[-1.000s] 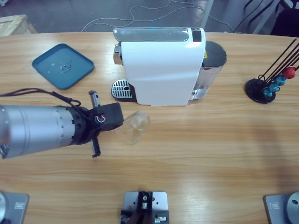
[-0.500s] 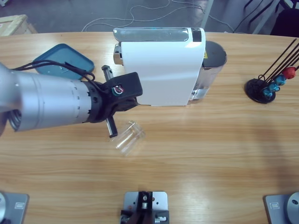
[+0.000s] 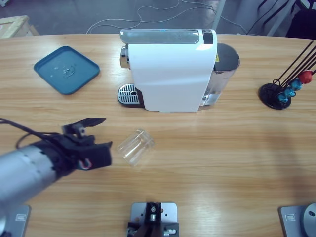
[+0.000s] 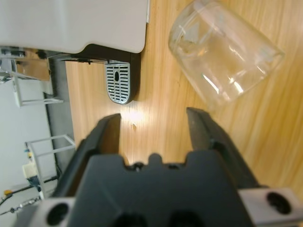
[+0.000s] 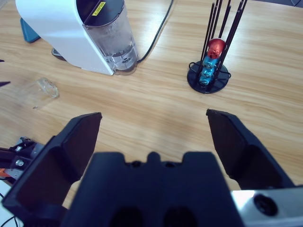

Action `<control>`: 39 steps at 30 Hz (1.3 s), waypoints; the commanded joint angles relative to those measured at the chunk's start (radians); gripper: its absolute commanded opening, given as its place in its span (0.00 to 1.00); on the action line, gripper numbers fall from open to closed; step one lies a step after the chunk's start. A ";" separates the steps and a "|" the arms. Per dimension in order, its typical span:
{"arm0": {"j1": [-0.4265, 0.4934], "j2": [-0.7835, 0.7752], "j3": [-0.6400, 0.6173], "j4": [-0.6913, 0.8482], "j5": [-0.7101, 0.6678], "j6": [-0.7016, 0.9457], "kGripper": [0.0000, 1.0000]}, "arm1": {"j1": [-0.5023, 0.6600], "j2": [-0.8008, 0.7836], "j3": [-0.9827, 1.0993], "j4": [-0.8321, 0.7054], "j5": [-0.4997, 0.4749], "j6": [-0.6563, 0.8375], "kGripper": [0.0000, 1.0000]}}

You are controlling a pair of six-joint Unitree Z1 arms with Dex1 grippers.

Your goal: Pour coffee

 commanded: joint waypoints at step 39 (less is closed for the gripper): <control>-0.170 -0.264 -0.062 -0.092 0.160 -1.355 0.98 | 0.003 0.039 0.015 0.011 0.000 -0.005 1.00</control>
